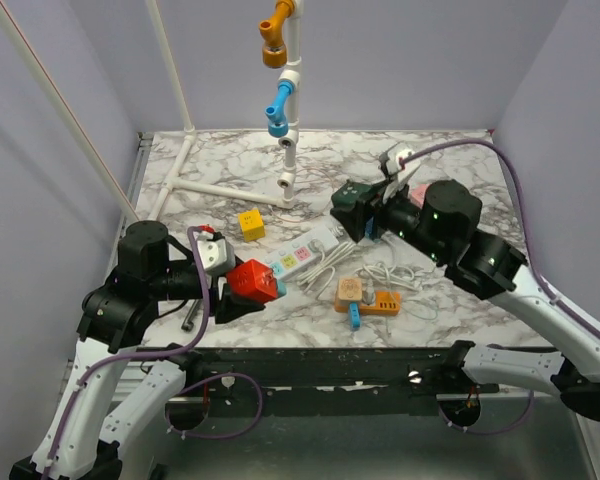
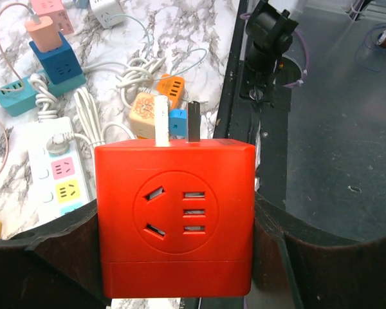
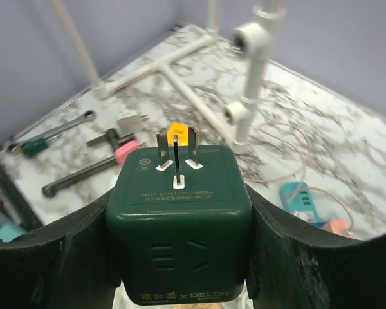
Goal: Pull the plug off the socket
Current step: Remove the plug from the socket, then place the plug at the center of the board.
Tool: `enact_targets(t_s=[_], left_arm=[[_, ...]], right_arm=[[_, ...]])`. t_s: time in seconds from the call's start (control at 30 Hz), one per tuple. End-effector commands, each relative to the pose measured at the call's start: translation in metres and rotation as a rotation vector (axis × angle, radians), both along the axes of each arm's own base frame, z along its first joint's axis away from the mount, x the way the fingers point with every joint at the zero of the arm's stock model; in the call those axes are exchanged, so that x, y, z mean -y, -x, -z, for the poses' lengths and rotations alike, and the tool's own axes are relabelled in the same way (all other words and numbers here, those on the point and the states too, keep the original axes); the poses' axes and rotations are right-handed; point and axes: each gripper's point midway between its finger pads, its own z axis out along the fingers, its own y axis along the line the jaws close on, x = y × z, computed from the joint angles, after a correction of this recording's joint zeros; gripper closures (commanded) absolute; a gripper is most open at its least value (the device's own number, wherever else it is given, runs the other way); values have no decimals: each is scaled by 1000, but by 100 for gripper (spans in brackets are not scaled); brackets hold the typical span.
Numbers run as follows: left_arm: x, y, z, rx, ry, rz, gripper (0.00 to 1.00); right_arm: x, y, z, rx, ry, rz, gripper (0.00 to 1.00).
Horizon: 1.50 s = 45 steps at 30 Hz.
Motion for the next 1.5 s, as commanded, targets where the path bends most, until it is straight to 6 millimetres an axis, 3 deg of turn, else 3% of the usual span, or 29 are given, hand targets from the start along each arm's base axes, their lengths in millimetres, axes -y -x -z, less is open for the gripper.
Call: enact_targets(t_s=[0.0, 0.33, 0.6, 0.77, 0.87, 1.07, 1.3, 1.47], left_arm=[[3, 2, -28, 69, 58, 26, 100], [6, 6, -33, 71, 92, 44, 100], [6, 9, -37, 75, 100, 56, 100], [4, 12, -36, 89, 89, 59, 100], [3, 14, -35, 94, 86, 60, 100], [3, 14, -35, 96, 84, 60, 100], [3, 12, -36, 99, 82, 54, 100], [3, 12, -37, 99, 84, 50, 100]], right_arm=[[4, -45, 25, -166, -127, 35, 99], [3, -42, 31, -183, -214, -19, 99], [66, -94, 103, -437, -196, 338, 99], [137, -125, 140, -603, -296, 629, 99], [169, -127, 163, -660, -253, 801, 98], [216, -116, 189, -646, -218, 1035, 84], [239, -132, 230, -697, -207, 1137, 84], [238, -155, 263, -754, -186, 1153, 86]])
